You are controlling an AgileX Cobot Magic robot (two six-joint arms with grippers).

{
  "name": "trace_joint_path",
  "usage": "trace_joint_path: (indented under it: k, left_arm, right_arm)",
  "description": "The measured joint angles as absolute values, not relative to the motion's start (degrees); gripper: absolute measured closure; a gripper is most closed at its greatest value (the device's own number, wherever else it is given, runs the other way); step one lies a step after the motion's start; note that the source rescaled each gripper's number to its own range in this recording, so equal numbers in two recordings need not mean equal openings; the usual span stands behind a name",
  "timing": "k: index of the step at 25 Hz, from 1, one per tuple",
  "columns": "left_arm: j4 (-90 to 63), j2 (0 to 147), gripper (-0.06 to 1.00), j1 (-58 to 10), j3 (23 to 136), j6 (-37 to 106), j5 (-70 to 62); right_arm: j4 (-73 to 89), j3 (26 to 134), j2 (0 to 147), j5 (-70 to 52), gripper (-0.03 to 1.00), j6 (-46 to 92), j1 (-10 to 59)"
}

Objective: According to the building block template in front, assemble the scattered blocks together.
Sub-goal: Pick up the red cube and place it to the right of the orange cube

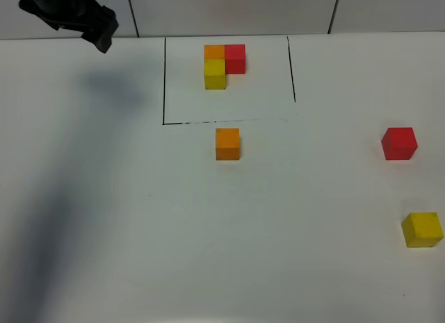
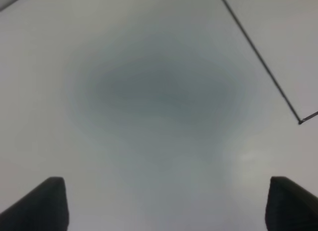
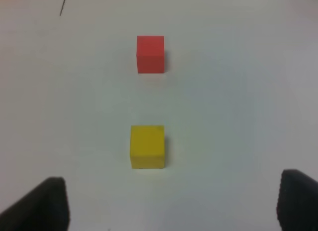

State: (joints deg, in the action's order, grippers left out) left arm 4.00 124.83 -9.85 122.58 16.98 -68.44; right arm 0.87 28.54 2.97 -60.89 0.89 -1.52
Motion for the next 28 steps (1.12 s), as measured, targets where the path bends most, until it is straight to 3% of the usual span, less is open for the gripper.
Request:
trace_joint_path:
  k: [11,28]
  left_arm:
    - [4.2,110.0,0.16,-5.2,101.6,15.4,-65.1]
    - [4.2,69.0,0.16,-5.2,67.5,6.9,-53.1]
  right_arm:
    - [0.9,28.5,3.0,-60.9,0.22,0.9,-1.5]
    - [0.9,28.5,3.0,-60.9,0.22,0.9,-1.5]
